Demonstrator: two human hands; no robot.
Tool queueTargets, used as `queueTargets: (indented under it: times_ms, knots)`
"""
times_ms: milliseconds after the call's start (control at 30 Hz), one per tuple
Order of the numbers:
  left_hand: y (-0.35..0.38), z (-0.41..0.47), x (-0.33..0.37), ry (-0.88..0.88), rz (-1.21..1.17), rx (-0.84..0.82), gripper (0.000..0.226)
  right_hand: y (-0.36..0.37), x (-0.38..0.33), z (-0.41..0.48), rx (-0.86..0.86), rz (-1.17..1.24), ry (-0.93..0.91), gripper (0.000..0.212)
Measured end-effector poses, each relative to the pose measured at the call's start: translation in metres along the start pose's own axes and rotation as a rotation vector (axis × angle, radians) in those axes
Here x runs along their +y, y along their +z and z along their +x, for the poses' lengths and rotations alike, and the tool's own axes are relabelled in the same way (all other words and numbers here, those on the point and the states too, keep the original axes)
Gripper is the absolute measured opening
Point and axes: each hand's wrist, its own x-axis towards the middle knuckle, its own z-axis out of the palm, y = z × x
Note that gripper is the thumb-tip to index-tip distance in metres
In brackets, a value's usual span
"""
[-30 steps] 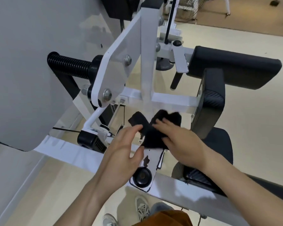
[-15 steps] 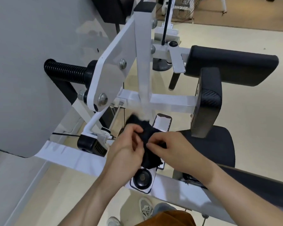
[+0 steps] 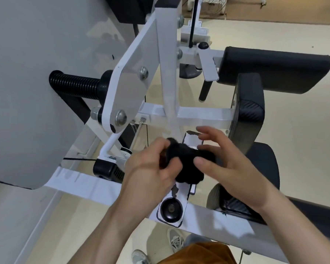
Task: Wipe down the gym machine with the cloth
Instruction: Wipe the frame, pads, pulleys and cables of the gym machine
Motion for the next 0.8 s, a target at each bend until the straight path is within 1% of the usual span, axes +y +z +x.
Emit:
queueTargets:
  times_ms: [33, 67, 100, 133, 167, 200, 233, 267, 300, 333, 367, 400, 433, 500, 533, 567, 600, 633, 667, 733, 767, 800]
  knots:
    - [0.002, 0.004, 0.009, -0.064, -0.248, -0.060, 0.005, 0.006, -0.002, -0.002, -0.046, 0.013, -0.042, 0.053]
    - [0.005, 0.006, 0.016, -0.106, -0.471, -0.132, 0.010, 0.010, -0.004, -0.003, -0.049, -0.005, -0.098, 0.055]
    - [0.006, 0.009, 0.019, -0.139, -0.604, -0.185, 0.015, 0.014, -0.006, -0.003, -0.005, -0.087, -0.185, 0.052]
    - [0.005, 0.009, 0.018, -0.156, -0.634, -0.214, 0.018, 0.015, -0.007, -0.003, 0.091, -0.251, -0.273, 0.046]
    - [0.003, 0.008, 0.013, -0.150, -0.553, -0.206, 0.020, 0.014, -0.007, -0.003, 0.175, -0.431, -0.341, 0.040]
    - [0.000, 0.006, 0.003, -0.124, -0.365, -0.177, 0.022, 0.014, -0.004, -0.004, 0.206, -0.587, -0.376, 0.033]
    - [-0.003, 0.002, -0.010, -0.083, -0.095, -0.172, 0.023, 0.015, 0.000, -0.007, 0.159, -0.684, -0.362, 0.026]
    - [-0.005, -0.003, -0.021, -0.032, 0.162, -0.202, 0.022, 0.019, 0.006, -0.011, 0.047, -0.764, -0.337, 0.022]
    - [-0.003, -0.009, -0.031, 0.001, 0.325, -0.250, 0.017, 0.025, 0.013, -0.015, -0.073, -0.839, -0.325, 0.019]
    - [0.000, -0.015, -0.039, 0.003, 0.394, -0.300, 0.013, 0.029, 0.021, -0.017, -0.152, -0.916, -0.332, 0.017]
    - [0.003, -0.020, -0.045, -0.021, 0.374, -0.311, 0.015, 0.027, 0.027, -0.013, -0.197, -0.962, -0.337, 0.017]
    - [0.007, -0.024, -0.050, -0.056, 0.322, -0.298, 0.018, 0.021, 0.027, -0.001, -0.190, -0.977, -0.317, 0.018]
    - [0.009, -0.025, -0.055, -0.084, 0.273, -0.277, 0.021, 0.012, 0.025, 0.017, -0.132, -0.995, -0.258, 0.021]
    - [0.010, -0.024, -0.060, -0.089, 0.227, -0.280, 0.021, -0.011, 0.019, 0.063, 0.060, -1.028, -0.129, 0.027]
    - [0.010, -0.024, -0.061, -0.085, 0.203, -0.285, 0.021, -0.017, 0.017, 0.079, 0.105, -1.063, -0.069, 0.028]
    - [0.010, -0.025, -0.062, -0.078, 0.178, -0.290, 0.023, -0.016, 0.016, 0.088, 0.096, -1.111, -0.032, 0.028]
    - [0.010, -0.025, -0.063, -0.075, 0.159, -0.299, 0.027, -0.007, 0.017, 0.084, 0.075, -1.122, -0.035, 0.027]
    - [0.010, -0.026, -0.063, -0.078, 0.149, -0.311, 0.028, 0.005, 0.021, 0.071, 0.032, -1.118, -0.084, 0.024]
    - [0.010, -0.027, -0.062, -0.085, 0.147, -0.315, 0.028, 0.022, 0.025, 0.047, -0.016, -1.088, -0.195, 0.021]
    - [0.010, -0.026, -0.063, -0.091, 0.151, -0.291, 0.025, 0.046, 0.028, -0.001, -0.146, -1.003, -0.286, 0.021]
    - [0.011, -0.025, -0.064, -0.086, 0.155, -0.280, 0.024, 0.043, 0.033, -0.004, -0.168, -0.990, -0.302, 0.022]
    - [0.011, -0.025, -0.065, -0.072, 0.161, -0.281, 0.026, 0.033, 0.034, 0.010, -0.129, -0.999, -0.297, 0.021]
